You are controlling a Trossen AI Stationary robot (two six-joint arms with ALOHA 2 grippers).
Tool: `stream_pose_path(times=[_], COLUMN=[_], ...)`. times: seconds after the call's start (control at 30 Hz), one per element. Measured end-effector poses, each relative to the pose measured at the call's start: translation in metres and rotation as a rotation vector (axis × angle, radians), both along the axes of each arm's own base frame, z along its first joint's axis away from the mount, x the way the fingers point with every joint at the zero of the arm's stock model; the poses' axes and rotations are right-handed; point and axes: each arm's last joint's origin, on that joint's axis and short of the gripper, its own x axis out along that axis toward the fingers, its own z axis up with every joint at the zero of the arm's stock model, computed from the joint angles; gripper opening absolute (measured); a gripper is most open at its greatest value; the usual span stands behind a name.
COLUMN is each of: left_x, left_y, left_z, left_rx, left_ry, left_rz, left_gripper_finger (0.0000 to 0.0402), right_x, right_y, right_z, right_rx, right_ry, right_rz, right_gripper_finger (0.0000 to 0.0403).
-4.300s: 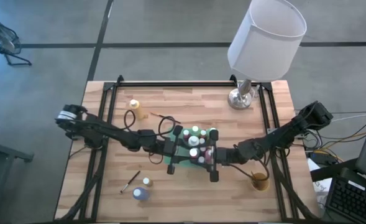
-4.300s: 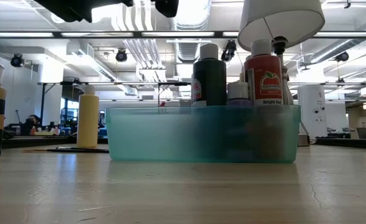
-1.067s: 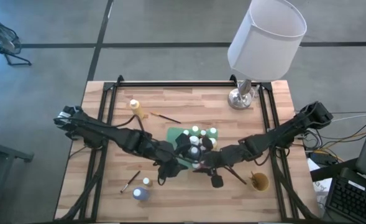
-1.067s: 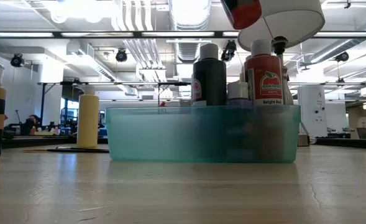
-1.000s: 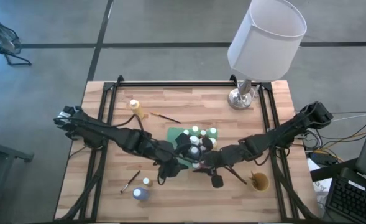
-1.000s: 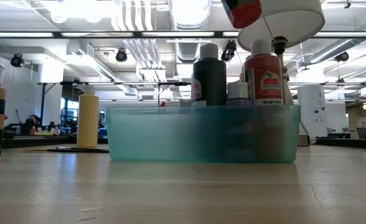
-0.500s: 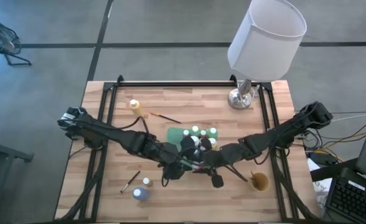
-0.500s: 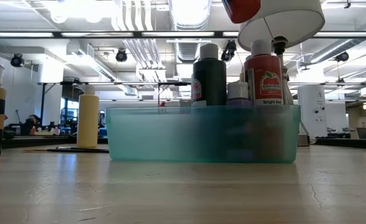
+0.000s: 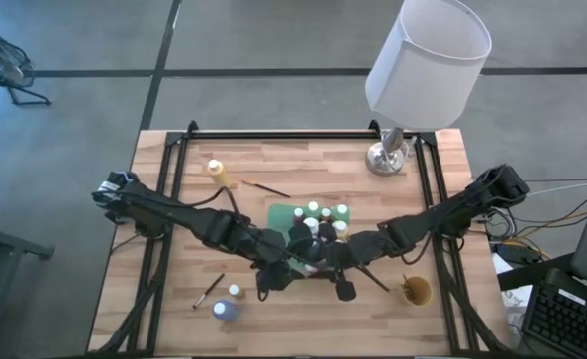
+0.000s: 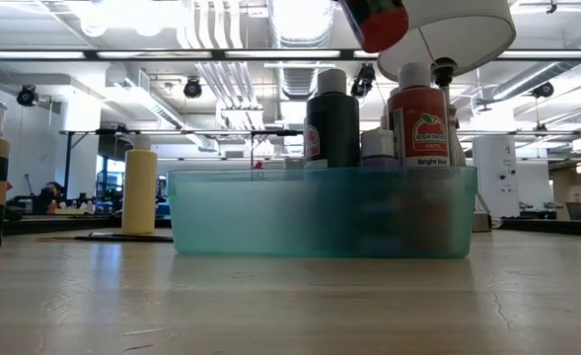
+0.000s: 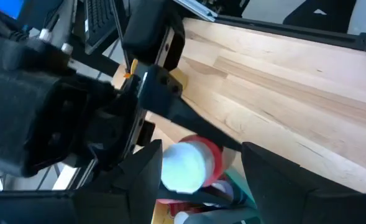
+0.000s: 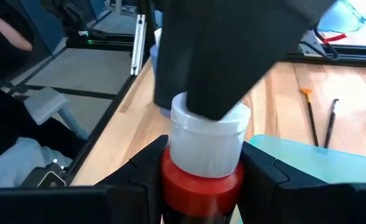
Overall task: Pick & Place Paint Supplies
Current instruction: Put the red paint bottle into the green bin
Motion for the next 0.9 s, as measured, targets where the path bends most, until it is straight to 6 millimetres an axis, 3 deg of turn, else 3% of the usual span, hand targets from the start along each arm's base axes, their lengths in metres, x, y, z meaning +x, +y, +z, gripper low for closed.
stream_pose_path(times=[0.4, 0.9], left_x=[0.001, 0.000], left_y=[0.000, 0.001], left_z=[-0.003, -0.006], left_rx=[-0.020, -0.055], left_ry=[0.017, 0.064], left_rz=[0.018, 0.046], left_gripper_finger=[0.0222, 0.0205], right_x=[0.012, 0.018], right_y=[0.007, 0.007], right_z=[-0.005, 0.004], right_rx=[0.020, 0.001], right_ry=[0.030, 0.003], right_rz=[0.078, 0.077], right_gripper_finger=[0.0139, 0.0137])
